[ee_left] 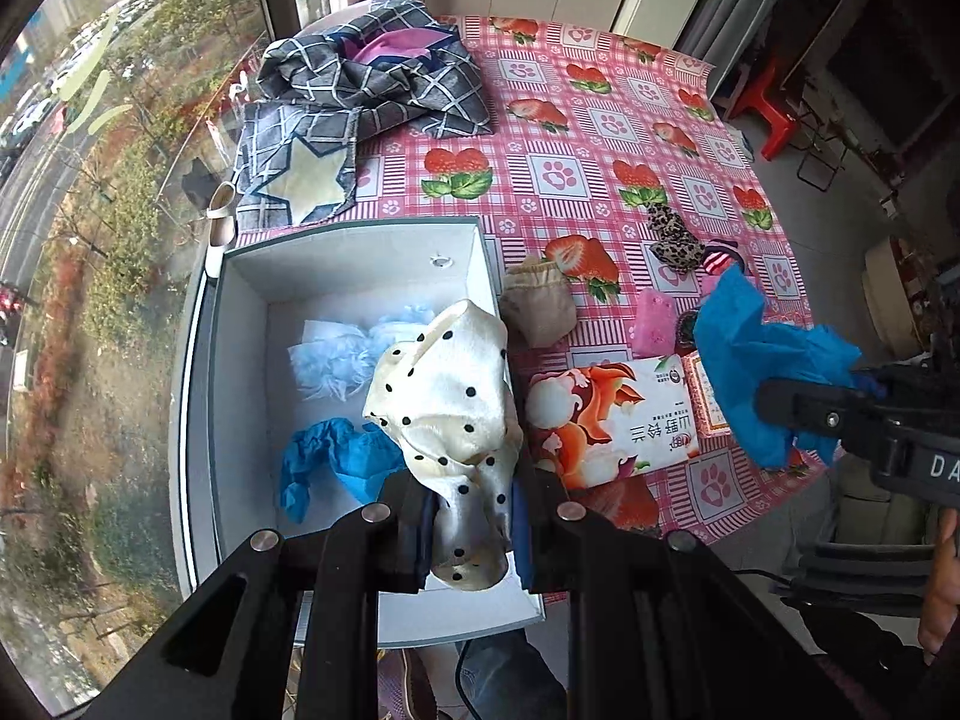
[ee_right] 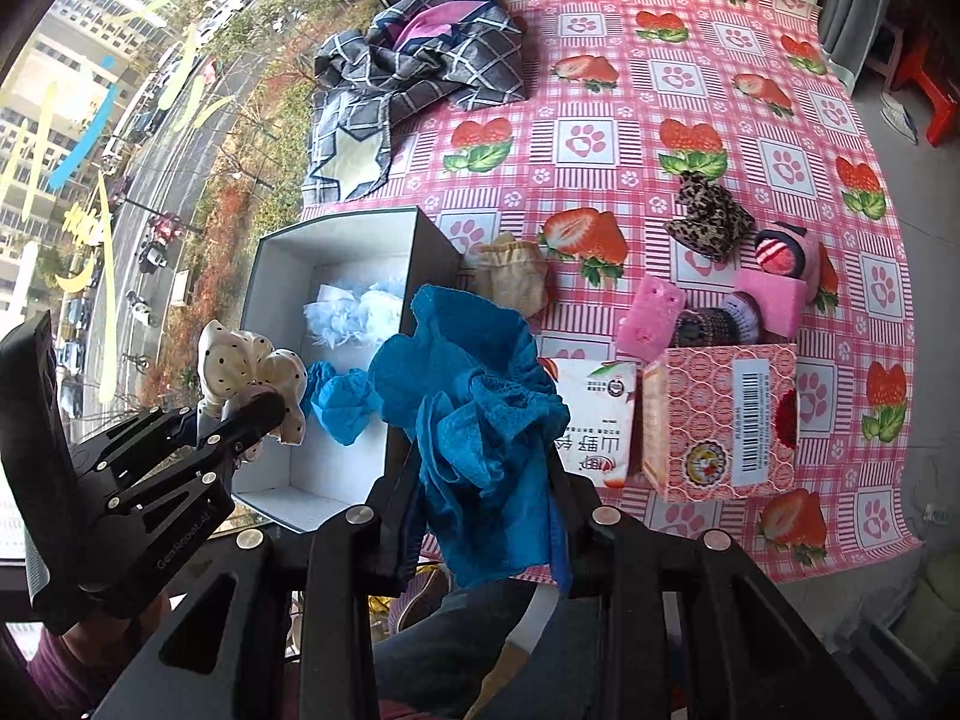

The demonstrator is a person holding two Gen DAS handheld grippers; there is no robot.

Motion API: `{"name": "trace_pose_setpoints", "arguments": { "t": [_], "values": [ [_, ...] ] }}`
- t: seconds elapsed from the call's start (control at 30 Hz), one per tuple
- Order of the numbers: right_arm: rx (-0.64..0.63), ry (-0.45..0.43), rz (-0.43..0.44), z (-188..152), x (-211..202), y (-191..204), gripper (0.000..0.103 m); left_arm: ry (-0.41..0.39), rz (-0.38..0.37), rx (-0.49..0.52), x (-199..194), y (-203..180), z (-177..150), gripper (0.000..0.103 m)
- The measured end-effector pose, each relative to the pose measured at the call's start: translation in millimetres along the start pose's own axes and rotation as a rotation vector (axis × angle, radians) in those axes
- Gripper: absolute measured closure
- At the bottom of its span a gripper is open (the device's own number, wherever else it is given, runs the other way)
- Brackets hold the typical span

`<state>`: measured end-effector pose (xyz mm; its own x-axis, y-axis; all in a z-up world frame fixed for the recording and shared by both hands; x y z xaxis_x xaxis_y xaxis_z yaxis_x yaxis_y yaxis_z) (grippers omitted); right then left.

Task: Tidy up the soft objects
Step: 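Lift the scrunchie and blue cloth with both tools toward the white box, then lower both held items into the white box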

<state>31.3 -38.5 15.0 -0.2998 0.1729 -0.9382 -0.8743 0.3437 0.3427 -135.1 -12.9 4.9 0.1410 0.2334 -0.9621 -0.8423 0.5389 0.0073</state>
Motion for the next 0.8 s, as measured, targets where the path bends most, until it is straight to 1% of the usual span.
{"name": "trace_pose_setpoints", "arguments": {
  "t": [0.23, 0.43, 0.57, 0.8],
  "values": [
    [-0.13, 0.043, 0.003, -7.0, 17.3, 52.5, 0.069, 0.007, 0.032, -0.104, -5.8, 38.8, -29.8, 0.081],
    [-0.217, 0.075, -0.003, -12.2, 32.4, 85.3, 0.069, 0.018, 0.047, -0.171, -5.7, 58.7, -50.3, 0.081],
    [-0.257, 0.094, -0.004, -16.1, 39.4, 102.8, 0.069, 0.027, 0.045, -0.193, -4.1, 64.2, -58.4, 0.081],
    [-0.308, 0.126, -0.005, -27.6, 49.4, 120.6, 0.069, 0.044, 0.025, -0.192, -1.2, 63.1, -64.6, 0.081]
  ]
}}
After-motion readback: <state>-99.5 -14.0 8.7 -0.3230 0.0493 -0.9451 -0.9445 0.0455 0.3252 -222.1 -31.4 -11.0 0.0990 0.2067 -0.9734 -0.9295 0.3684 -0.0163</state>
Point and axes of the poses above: each gripper's, at about its wrist camera, not at the fingertips, and x roughly the way its jaws point, y to its left, z to its top, the point moved 4 cm from there along x, roughly the way its jaws point, and after that the axes turned 15 degrees about x, right-handed, at the moved point
